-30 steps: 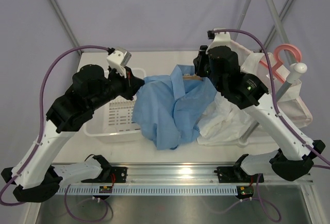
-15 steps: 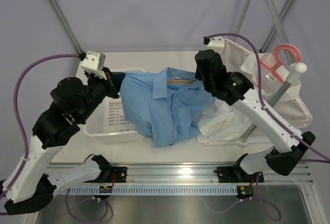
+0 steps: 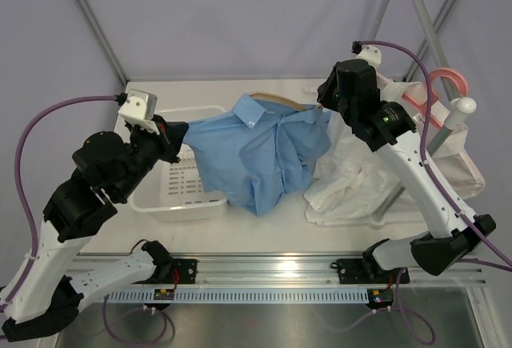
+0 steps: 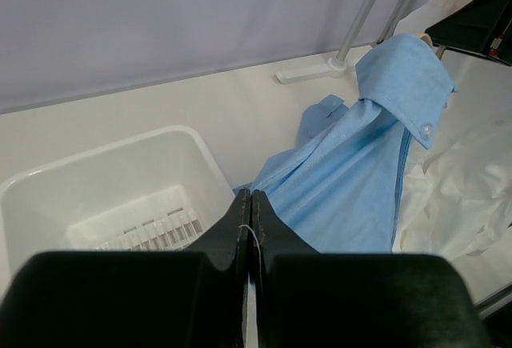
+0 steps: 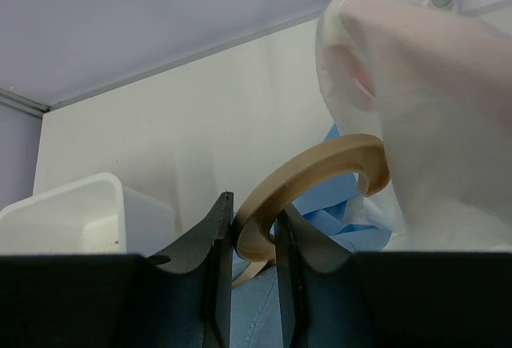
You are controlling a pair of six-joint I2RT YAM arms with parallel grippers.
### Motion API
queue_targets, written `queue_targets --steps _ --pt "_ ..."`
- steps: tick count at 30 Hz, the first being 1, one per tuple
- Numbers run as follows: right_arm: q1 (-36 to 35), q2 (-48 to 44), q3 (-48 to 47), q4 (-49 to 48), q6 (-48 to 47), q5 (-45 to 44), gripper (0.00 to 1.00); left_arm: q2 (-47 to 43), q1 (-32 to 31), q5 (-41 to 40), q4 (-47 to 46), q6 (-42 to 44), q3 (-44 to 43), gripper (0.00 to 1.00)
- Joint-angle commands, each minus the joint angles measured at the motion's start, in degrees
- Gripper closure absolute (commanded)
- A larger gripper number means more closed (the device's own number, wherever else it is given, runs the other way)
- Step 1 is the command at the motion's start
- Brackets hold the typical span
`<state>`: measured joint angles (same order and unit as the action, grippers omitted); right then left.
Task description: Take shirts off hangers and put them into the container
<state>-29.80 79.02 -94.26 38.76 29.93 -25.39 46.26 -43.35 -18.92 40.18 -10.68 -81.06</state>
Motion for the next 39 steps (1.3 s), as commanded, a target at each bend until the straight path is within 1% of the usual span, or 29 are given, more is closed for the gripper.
queue_targets --steps 1,2,3,4,5,6,7,8,10,11,12,15,16,17,19,20,23,24,25,26,28,30,32,33,34,36,37,39 --pt "7.74 -0.45 -0.75 3.87 -4.79 -10.83 1.00 -5.74 1.34 -11.16 -1.24 3.03 -2.80 1.00" --pt "7.65 0.25 -1.27 3.34 -4.97 -9.78 1.00 -6.35 1.34 -6.18 -2.64 3.20 -2.01 1.00" --pt "7.65 0.78 -3.37 3.34 -5.06 -8.64 1.00 -6.97 1.34 -2.91 -3.09 3.21 -0.87 1.00" --pt "7.74 1.22 -4.52 3.08 -5.58 -5.06 1.00 -7.58 1.34 0.69 -3.44 3.64 -0.42 1.00" --pt "7.74 1.74 -7.14 2.29 -6.11 -3.02 1.00 -7.76 1.34 8.03 -4.40 3.65 0.10 1.00" --pt "7.65 2.18 -8.47 1.85 -6.64 1.44 1.00 -7.94 1.25 11.67 -5.20 3.38 1.68 1.00" --pt "7.74 2.62 -9.88 1.49 -6.82 3.13 1.00 -8.11 1.25 15.02 -5.81 2.43 2.56 1.00" --pt "7.74 3.76 -13.63 2.27 -6.82 4.46 1.00 -8.12 1.25 21.49 -6.51 1.72 3.70 1.00" --pt "7.48 4.73 -17.00 2.46 -7.34 10.32 1.00 -7.94 1.34 26.28 -8.89 -0.47 7.55 1.00" --pt "7.30 5.52 -20.58 3.15 -7.43 11.58 1.00 -7.33 1.34 29.61 -9.16 -0.92 8.71 1.00" --pt "7.30 5.96 -22.53 3.86 -7.61 14.02 1.00 -7.06 1.34 29.81 -9.25 -2.14 9.68 1.00" --pt "6.86 7.54 -29.21 6.41 -8.84 16.76 1.00 -6.45 1.25 30.26 -8.90 -2.77 12.67 1.00" --pt "6.95 8.94 -31.06 7.11 -9.36 17.21 1.00 -6.27 1.34 30.95 -8.89 -3.12 13.63 1.00" --pt "6.86 9.74 -35.25 9.38 -9.71 17.65 1.00 -6.10 1.34 31.57 -8.98 -3.30 14.25 1.00" --pt "6.86 12.63 -39.32 11.06 -10.85 17.56 1.00 -6.97 1.25 32.36 -10.12 -4.70 16.18 1.00" --pt "6.95 13.52 -43.25 12.55 -11.21 17.48 1.00 -7.50 1.25 32.02 -10.21 -5.05 17.76 1.00" --pt "6.95 17.03 -49.94 14.93 -12.97 18.52 1.00 -9.43 1.34 30.35 -10.13 -5.85 19.27 1.00" --pt "6.86 17.39 -50.32 15.02 -13.75 21.14 1.00 -9.43 1.25 30.00 -9.86 -5.67 19.01 1.00" --pt "6.78 17.13 -50.15 14.94 -14.11 22.12 1.00 -9.17 1.34 29.38 -9.69 -5.50 18.48 1.00" --pt "5.73 16.61 -47.54 13.63 -14.90 23.96 1.00 -8.82 1.25 29.55 -9.60 -4.97 16.65 0.94" --pt "3.71 13.81 -43.31 11.09 -18.41 23.55 1.00 -6.63 1.25 31.39 -9.60 -4.01 13.57 0.77" --pt "0.63 11.52 -38.30 10.37 -21.57 21.09 1.00 -3.39 1.34 32.53 -8.64 -1.64 6.38 0.64" --pt "-0.78 10.37 -34.86 9.93 -22.55 18.90 1.00 -0.75 1.25 33.41 -4.35 -0.05 -0.47 0.59" --pt "-1.04 9.93 -34.07 10.10 -23.33 18.71 1.00 0.40 1.25 34.20 -3.28 1.35 -6.51 0.55" --pt "-1.40 9.31 -33.02 10.28 -23.60 18.71 1.00 2.32 1.34 35.95 -2.40 1.71 -9.09 0.51" --pt "-1.66 8.43 -31.96 10.37 -24.30 19.23 1.00 3.74 1.25 39.03 -0.81 2.32 -14.01 0.49" --pt "-2.18 8.17 -31.17 10.63 -24.48 19.50 1.00 4.45 1.34 40.78 -0.46 2.24 -14.91 0.48" --pt "-3.15 7.90 -30.90 11.07 -25.53 19.67 1.00 6.21 1.34 41.41 0.33 2.15 -15.88 0.48"
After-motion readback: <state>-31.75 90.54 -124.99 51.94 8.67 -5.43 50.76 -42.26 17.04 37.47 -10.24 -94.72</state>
